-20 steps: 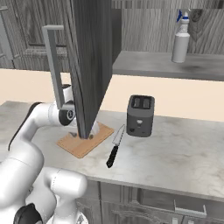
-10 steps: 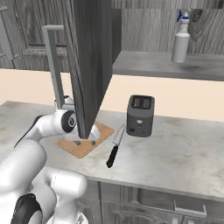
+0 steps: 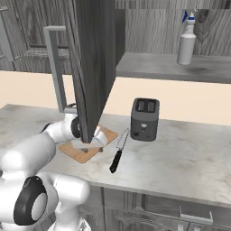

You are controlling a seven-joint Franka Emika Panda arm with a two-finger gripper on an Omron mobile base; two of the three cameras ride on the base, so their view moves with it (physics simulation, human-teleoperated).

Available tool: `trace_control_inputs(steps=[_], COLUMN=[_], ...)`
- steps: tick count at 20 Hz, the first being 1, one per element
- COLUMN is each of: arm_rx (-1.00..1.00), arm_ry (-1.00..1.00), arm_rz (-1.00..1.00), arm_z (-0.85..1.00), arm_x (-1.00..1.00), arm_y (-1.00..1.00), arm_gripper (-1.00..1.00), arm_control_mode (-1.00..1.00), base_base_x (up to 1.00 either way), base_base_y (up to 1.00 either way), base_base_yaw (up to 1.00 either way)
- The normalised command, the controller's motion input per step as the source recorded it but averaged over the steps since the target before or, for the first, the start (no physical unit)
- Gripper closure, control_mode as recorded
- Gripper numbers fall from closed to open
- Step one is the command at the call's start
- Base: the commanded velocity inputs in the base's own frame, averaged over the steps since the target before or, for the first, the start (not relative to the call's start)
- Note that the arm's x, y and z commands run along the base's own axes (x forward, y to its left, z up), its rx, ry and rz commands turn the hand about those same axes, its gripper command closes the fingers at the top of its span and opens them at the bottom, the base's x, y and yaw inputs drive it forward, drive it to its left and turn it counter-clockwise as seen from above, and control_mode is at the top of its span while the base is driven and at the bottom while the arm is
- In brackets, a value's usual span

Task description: Move the cutting board and knife to the sink. Then move spray from the cabinet to the counter.

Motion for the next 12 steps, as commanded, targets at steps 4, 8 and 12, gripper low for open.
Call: trace_control_inputs(steps=[4,8,12], arm_rx=[0.0,0.01,0.0], arm_ry=[0.0,0.01,0.0], arm_rz=[0.0,0.0,0.0], arm_z=[-0.07,-0.09,-0.06], arm_x=[0.18,0.14,0.1], arm_y=[-0.38,-0.33,-0.3], arm_gripper=[-1.0,-1.0,-1.0], arm_control_mode=[-1.0,-1.0,-1.0], base_base_x=[0.0,0.0,0.0], base_base_y=[0.0,0.0,0.0], base_base_yaw=[0.0,0.0,0.0])
